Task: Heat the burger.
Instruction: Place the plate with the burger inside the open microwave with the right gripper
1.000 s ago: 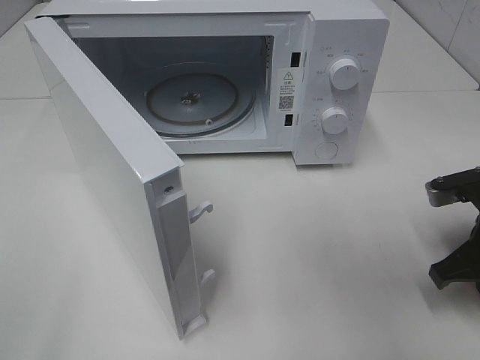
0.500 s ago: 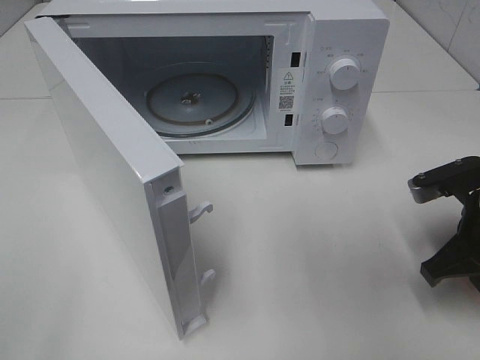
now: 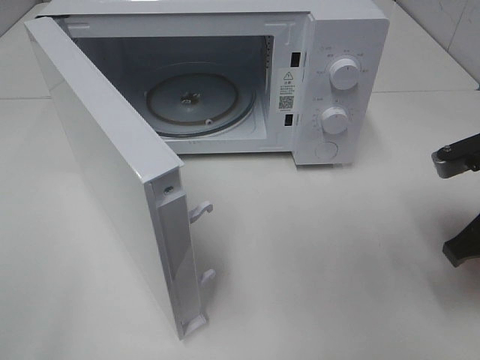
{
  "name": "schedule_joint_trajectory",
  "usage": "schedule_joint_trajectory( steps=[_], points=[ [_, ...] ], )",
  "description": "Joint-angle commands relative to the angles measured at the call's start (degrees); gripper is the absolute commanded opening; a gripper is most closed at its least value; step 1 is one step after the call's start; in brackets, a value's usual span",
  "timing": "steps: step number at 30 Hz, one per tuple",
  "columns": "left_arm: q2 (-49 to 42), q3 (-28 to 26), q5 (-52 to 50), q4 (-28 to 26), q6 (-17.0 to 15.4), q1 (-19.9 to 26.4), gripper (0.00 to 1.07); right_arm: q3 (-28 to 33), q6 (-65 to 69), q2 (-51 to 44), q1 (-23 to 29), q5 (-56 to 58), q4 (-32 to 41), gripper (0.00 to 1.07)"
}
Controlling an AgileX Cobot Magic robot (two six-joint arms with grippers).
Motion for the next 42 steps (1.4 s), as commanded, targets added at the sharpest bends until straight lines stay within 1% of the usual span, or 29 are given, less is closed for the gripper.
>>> schedule_joint_trajectory(
  steps=[1, 7, 16, 17, 18, 19, 21, 22, 24, 25, 26, 27, 29, 31, 32, 34, 35, 36, 37, 38, 42],
  points=[
    [-0.86, 0.06, -0.29, 0.11, -0.11, 0.11, 1.00, -0.46, 0.40, -2.29, 0.17, 2.35, -2.52, 0.00],
    [-0.86, 0.06, -0.29, 0.11, -0.11, 0.11, 1.00, -0.46, 0.34, -5.10, 0.17, 3.50, -2.58, 0.00],
    [-0.86, 0.06, -0.29, 0.11, -0.11, 0.11, 1.00, -0.80, 0.29, -5.27, 0.23, 4.81, -2.41, 0.00],
    [-0.86, 0.06, -0.29, 0.11, -0.11, 0.11, 1.00, -0.86, 0.23, -5.56, 1.66, 4.93, -2.64, 0.00],
    [-0.86, 0.06, -0.29, 0.11, -0.11, 0.11, 1.00, -0.86, 0.23, -5.56, 1.66, 4.93, -2.64, 0.00],
    [-0.86, 0.06, -0.29, 0.11, -0.11, 0.11, 1.00, -0.92, 0.23, -5.84, 3.55, 5.16, -3.21, 0.00],
    [-0.86, 0.06, -0.29, 0.11, -0.11, 0.11, 1.00, -0.92, 0.23, -6.02, 4.35, 5.56, -3.61, 0.00],
    [-0.86, 0.06, -0.29, 0.11, -0.11, 0.11, 1.00, -0.92, 0.23, -6.19, 6.36, 6.42, -4.30, 0.00],
    [-0.86, 0.06, -0.29, 0.11, -0.11, 0.11, 1.00, -0.92, 0.23, -6.19, 7.05, 6.70, -4.41, 0.00],
    [-0.86, 0.06, -0.29, 0.11, -0.11, 0.11, 1.00, -0.92, 0.23, -6.19, 8.48, 7.16, -4.58, 0.00],
    [-0.86, 0.06, -0.29, 0.11, -0.11, 0.11, 1.00, -0.92, 0.23, -6.19, 8.48, 7.16, -4.58, 0.00],
    [-0.86, 0.06, -0.29, 0.11, -0.11, 0.11, 1.00, -0.92, 0.23, -6.19, 9.68, 7.51, -4.58, 0.00],
    [-0.86, 0.06, -0.29, 0.11, -0.11, 0.11, 1.00, -0.92, 0.23, -6.19, 10.20, 7.62, -4.58, 0.00],
    [-0.86, 0.06, -0.29, 0.11, -0.11, 0.11, 1.00, -0.92, 0.11, -6.19, 12.09, 7.91, -4.70, 0.00],
    [-0.86, 0.06, -0.29, 0.11, -0.11, 0.11, 1.00, -0.92, 0.11, -6.19, 12.09, 7.91, -4.70, 0.00],
    [-0.86, 0.06, -0.29, 0.11, -0.11, 0.11, 1.00, -0.92, 0.11, -6.19, 14.27, 8.08, -5.10, 0.00],
    [-0.86, 0.06, -0.29, 0.11, -0.11, 0.11, 1.00, -0.92, 0.11, -6.19, 14.27, 8.08, -5.10, 0.00],
    [-0.86, 0.06, -0.29, 0.11, -0.11, 0.11, 1.00, -0.92, 0.11, -6.19, 15.81, 8.14, -5.16, 0.00],
    [-0.86, 0.06, -0.29, 0.11, -0.11, 0.11, 1.00, -0.92, 0.11, -6.19, 15.81, 8.14, -5.16, 0.00],
    [-0.86, 0.06, -0.29, 0.11, -0.11, 0.11, 1.00, -0.92, 0.06, -6.19, 17.02, 8.14, -5.16, 0.00],
    [-0.86, 0.06, -0.29, 0.11, -0.11, 0.11, 1.00, -0.92, -0.46, -6.19, 19.19, 8.25, -5.16, 0.00]
  ],
)
